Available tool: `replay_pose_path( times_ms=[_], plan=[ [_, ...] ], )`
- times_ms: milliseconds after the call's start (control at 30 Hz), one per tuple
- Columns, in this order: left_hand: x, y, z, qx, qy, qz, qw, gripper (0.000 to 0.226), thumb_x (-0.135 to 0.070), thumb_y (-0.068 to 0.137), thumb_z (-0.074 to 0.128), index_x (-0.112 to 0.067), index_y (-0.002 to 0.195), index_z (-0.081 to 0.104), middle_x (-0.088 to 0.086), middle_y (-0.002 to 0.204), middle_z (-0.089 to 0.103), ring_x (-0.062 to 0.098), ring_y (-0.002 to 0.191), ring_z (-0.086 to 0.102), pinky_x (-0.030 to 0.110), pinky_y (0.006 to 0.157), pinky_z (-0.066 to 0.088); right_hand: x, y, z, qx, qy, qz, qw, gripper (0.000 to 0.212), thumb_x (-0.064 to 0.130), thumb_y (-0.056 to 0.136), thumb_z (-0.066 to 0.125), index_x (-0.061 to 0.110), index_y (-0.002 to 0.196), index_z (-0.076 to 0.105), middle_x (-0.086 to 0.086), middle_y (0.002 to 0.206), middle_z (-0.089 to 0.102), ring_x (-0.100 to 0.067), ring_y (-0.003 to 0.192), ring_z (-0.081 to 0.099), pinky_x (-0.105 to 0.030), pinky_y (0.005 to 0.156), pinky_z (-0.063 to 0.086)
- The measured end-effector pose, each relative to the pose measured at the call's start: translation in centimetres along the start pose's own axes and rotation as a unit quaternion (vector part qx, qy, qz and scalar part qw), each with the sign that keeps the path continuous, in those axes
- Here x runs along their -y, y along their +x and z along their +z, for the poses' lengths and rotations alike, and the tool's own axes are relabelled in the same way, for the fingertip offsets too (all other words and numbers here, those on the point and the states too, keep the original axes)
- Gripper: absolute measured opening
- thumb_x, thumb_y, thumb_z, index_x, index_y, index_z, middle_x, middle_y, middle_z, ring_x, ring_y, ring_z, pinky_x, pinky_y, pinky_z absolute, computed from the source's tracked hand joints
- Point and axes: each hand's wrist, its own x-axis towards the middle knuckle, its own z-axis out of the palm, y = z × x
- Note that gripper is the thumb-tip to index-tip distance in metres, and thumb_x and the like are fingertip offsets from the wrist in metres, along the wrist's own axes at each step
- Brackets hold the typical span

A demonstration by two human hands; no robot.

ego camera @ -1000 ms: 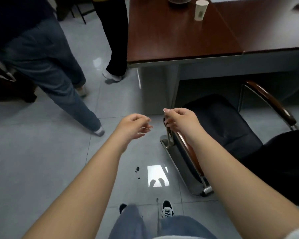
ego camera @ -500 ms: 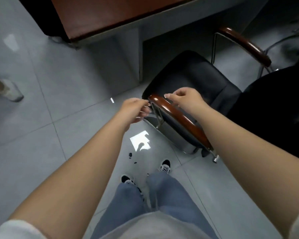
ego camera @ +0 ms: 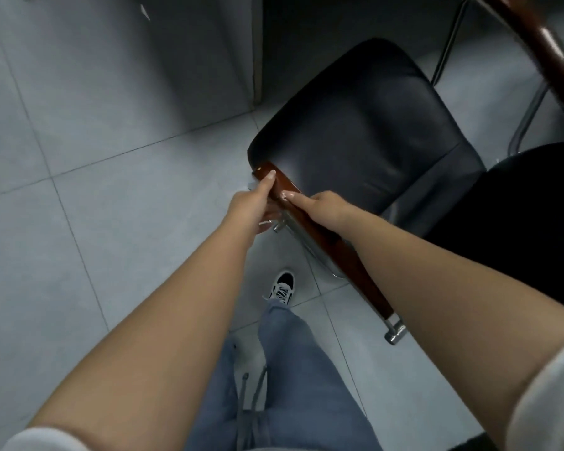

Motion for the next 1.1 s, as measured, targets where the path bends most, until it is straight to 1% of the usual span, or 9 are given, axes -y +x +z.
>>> replay_pose_path(
  times_ms=[67,167,300,433,500,667,800,933,1100],
  plan=[
    [0.3,0.4,0.4,-0.004,-0.077,-0.005,0.997,0.041,-0.044,0.089,0.056,-0.005,0.101,0.062,0.010,0.097,0.069,0.020,0.087,0.066,0.026,0.075,0.053,-0.6,0.3,0.3,0.011,0.058,-0.002,0.998,0.052,0.062,0.085,0.049,0.014,0.074,0.065,0.000,0.068,0.065,-0.015,0.064,0.060,-0.026,0.069,0.044],
    [0.2,0.4,1.0,-0.019,-0.139,0.001,0.990,0.029,-0.036,0.090,0.059,-0.007,0.092,0.063,0.012,0.093,0.069,0.020,0.081,0.067,0.026,0.072,0.056,-0.5,0.3,0.4,0.006,0.124,-0.001,0.992,0.047,0.058,0.082,0.057,0.013,0.074,0.067,0.003,0.059,0.066,-0.011,0.056,0.062,-0.023,0.062,0.047],
    [0.0,0.4,1.4,-0.051,-0.152,-0.011,0.987,0.027,-0.035,0.088,0.061,-0.010,0.078,0.060,0.011,0.086,0.067,0.019,0.074,0.066,0.026,0.068,0.056,0.0,-0.4,0.4,0.001,0.145,0.019,0.989,0.042,0.056,0.082,0.060,0.015,0.074,0.066,-0.001,0.068,0.064,-0.015,0.062,0.059,-0.025,0.063,0.046],
    [-1.4,0.5,1.5,-0.031,-0.140,-0.029,0.989,0.031,-0.037,0.086,0.063,-0.005,0.089,0.063,0.012,0.087,0.068,0.019,0.071,0.065,0.027,0.068,0.055,1.0,-0.6,-0.6,-0.008,0.151,0.055,0.987,0.049,0.060,0.079,0.059,0.013,0.089,0.069,-0.009,0.085,0.069,-0.022,0.075,0.062,-0.032,0.079,0.049],
    [-3.0,0.4,1.5,-0.024,-0.153,-0.034,0.987,0.027,-0.033,0.087,0.064,-0.007,0.080,0.062,0.008,0.077,0.065,0.016,0.065,0.062,0.027,0.069,0.054,2.0,-0.7,-1.4,-0.007,0.151,0.067,0.986,0.052,0.062,0.079,0.057,0.013,0.092,0.069,-0.010,0.090,0.070,-0.022,0.078,0.063,-0.031,0.078,0.048],
    [-9.4,1.8,0.0,0.021,-0.121,-0.038,0.992,0.027,-0.033,0.085,0.066,-0.009,0.074,0.059,0.005,0.073,0.064,0.014,0.062,0.062,0.023,0.066,0.053,7.1,-0.1,-3.9,-0.030,0.192,0.075,0.978,0.052,0.063,0.082,0.052,0.014,0.091,0.067,-0.009,0.088,0.070,-0.018,0.074,0.064,-0.027,0.071,0.048],
    [-13.8,3.7,-1.8,0.025,-0.092,-0.036,0.995,0.028,-0.033,0.083,0.069,-0.009,0.075,0.058,0.007,0.077,0.065,0.016,0.065,0.063,0.024,0.066,0.055,10.9,1.3,-4.5,-0.044,0.221,0.081,0.971,0.052,0.066,0.082,0.049,0.018,0.090,0.067,-0.007,0.088,0.071,-0.023,0.086,0.066,-0.033,0.085,0.049],
    [-16.3,6.8,-4.6,0.004,-0.059,-0.040,0.997,0.030,-0.035,0.082,0.069,-0.008,0.078,0.058,0.008,0.081,0.065,0.018,0.069,0.064,0.024,0.060,0.055,14.6,4.1,-2.5,-0.053,0.230,0.081,0.968,0.055,0.064,0.085,0.045,0.014,0.095,0.065,-0.007,0.086,0.069,-0.023,0.083,0.064,-0.034,0.087,0.047],
    [-18.0,10.0,-7.8,-0.013,-0.043,-0.045,0.998,0.030,-0.036,0.083,0.067,-0.010,0.072,0.056,0.012,0.087,0.067,0.026,0.083,0.066,0.032,0.077,0.056,18.2,7.4,0.3,-0.050,0.243,0.084,0.965,0.053,0.066,0.083,0.047,0.016,0.086,0.064,-0.008,0.084,0.069,-0.026,0.087,0.065,-0.038,0.090,0.049]
  ],
)
